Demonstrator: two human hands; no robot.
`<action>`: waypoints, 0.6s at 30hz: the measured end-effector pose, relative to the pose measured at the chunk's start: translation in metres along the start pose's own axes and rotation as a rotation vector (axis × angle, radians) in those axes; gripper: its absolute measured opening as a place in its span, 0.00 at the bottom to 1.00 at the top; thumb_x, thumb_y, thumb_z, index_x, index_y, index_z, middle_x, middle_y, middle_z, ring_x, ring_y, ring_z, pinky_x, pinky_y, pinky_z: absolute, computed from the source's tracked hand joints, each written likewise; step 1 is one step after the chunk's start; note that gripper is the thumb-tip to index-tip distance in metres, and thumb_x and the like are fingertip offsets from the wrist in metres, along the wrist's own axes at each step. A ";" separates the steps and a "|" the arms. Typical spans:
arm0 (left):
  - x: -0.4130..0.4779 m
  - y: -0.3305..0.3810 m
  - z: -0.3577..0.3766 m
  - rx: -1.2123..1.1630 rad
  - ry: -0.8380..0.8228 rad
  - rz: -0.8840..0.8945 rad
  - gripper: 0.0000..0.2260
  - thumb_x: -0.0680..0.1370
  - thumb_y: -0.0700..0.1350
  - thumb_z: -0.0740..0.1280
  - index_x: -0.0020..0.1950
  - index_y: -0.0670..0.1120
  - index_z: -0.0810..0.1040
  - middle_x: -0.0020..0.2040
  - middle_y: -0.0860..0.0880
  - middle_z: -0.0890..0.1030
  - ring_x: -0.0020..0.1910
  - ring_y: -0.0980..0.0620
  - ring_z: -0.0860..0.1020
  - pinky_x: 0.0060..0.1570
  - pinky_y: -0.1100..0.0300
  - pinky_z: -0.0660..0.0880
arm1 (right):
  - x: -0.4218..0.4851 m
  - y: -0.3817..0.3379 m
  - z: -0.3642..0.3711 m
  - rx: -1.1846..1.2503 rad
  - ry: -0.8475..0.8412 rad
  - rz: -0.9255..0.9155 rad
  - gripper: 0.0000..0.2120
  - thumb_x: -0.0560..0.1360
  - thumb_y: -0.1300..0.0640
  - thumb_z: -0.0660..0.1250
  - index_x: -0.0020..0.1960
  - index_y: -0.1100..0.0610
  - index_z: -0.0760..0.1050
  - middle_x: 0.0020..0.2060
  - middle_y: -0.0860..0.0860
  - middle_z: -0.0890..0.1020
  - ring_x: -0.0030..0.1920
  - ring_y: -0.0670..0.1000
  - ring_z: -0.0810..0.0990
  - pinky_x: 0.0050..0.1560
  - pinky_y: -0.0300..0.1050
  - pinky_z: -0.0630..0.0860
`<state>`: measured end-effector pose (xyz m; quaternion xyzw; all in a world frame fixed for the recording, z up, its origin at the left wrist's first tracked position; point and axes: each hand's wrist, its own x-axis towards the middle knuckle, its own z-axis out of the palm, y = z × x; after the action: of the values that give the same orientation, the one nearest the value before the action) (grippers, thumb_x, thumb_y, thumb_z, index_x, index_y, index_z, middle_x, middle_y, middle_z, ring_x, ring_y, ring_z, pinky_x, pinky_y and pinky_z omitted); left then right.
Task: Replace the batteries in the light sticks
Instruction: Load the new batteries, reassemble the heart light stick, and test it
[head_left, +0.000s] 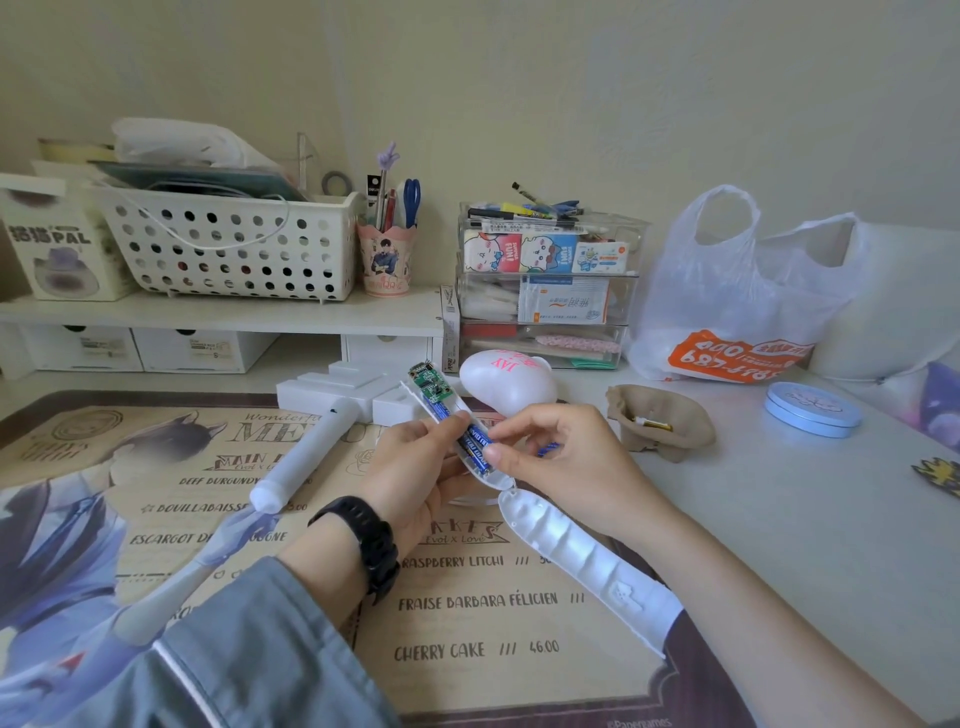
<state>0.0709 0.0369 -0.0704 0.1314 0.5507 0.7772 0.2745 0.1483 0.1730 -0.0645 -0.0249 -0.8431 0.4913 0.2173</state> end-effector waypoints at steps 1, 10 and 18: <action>0.000 0.000 0.000 0.012 0.000 0.006 0.14 0.80 0.41 0.62 0.59 0.31 0.74 0.47 0.35 0.83 0.39 0.43 0.83 0.38 0.55 0.82 | 0.000 0.000 0.001 0.047 -0.019 0.032 0.07 0.70 0.59 0.75 0.44 0.49 0.81 0.41 0.54 0.83 0.37 0.46 0.77 0.41 0.40 0.77; -0.001 0.002 0.001 0.064 -0.051 0.042 0.14 0.79 0.42 0.63 0.58 0.32 0.75 0.51 0.34 0.82 0.42 0.41 0.82 0.43 0.52 0.81 | 0.003 0.001 -0.002 0.523 -0.130 0.382 0.19 0.69 0.68 0.72 0.57 0.60 0.71 0.49 0.60 0.80 0.47 0.55 0.79 0.55 0.54 0.75; -0.001 0.001 0.003 0.085 -0.122 0.047 0.15 0.79 0.43 0.63 0.60 0.33 0.75 0.53 0.32 0.80 0.45 0.40 0.80 0.44 0.50 0.80 | 0.001 -0.003 -0.007 0.663 -0.308 0.369 0.21 0.72 0.65 0.68 0.65 0.64 0.71 0.54 0.62 0.80 0.53 0.59 0.79 0.59 0.53 0.75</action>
<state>0.0731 0.0387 -0.0686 0.2030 0.5620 0.7501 0.2834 0.1504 0.1774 -0.0587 -0.0304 -0.6433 0.7650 -0.0070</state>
